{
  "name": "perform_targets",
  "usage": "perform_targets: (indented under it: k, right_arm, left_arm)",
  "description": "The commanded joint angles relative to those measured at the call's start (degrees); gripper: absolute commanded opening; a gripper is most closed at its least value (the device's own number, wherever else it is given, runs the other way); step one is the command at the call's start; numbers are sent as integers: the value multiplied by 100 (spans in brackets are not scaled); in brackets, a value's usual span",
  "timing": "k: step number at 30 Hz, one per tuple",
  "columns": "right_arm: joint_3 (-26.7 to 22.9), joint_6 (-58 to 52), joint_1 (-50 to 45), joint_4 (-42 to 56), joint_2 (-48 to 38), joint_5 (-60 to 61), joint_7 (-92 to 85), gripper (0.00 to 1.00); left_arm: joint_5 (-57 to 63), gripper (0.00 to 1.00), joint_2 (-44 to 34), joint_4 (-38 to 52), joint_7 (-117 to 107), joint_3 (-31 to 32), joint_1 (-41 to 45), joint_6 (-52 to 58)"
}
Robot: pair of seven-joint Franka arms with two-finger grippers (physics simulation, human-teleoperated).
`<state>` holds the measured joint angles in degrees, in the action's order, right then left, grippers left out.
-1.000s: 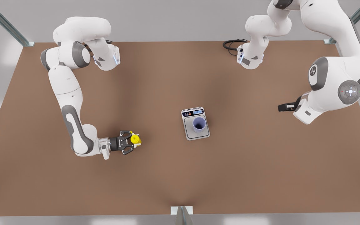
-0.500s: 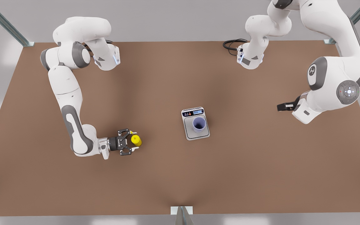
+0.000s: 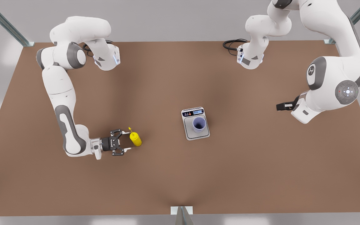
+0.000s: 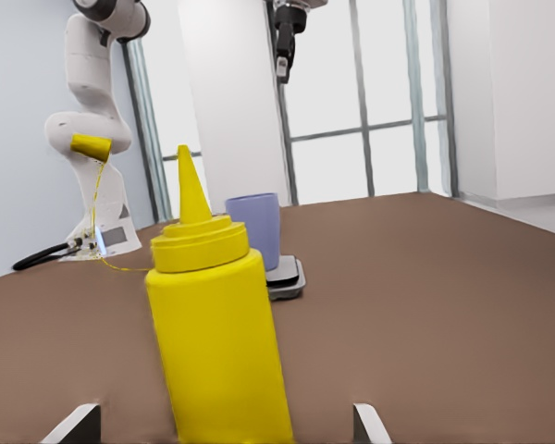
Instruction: Move cup to the weight, pick up sauce bottle, pour sauce
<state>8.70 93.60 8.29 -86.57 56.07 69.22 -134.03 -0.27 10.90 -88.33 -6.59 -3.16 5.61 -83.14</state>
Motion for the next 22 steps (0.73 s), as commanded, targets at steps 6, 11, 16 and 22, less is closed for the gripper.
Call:
perform_targets:
  k: [6, 11, 16, 22]
  right_arm:
    - [35, -807, 866, 762, -403, -1487, 1358, 100]
    - [-9, -950, -837, 3032, -1634, -4213, 6309, 100]
    - [-580, 413, -1172, 256, -4499, -6684, 11890, 100]
    - [-580, -114, -988, 580, -4684, -6904, 12656, 100]
  left_arm:
    - [1, 100, 0, 0, 0, 0, 10, 0]
    - [1, 100, 0, 0, 0, 0, 10, -9]
    - [1, 100, 0, 0, 0, 0, 10, -9]
    - [1, 100, 0, 0, 0, 0, 10, -9]
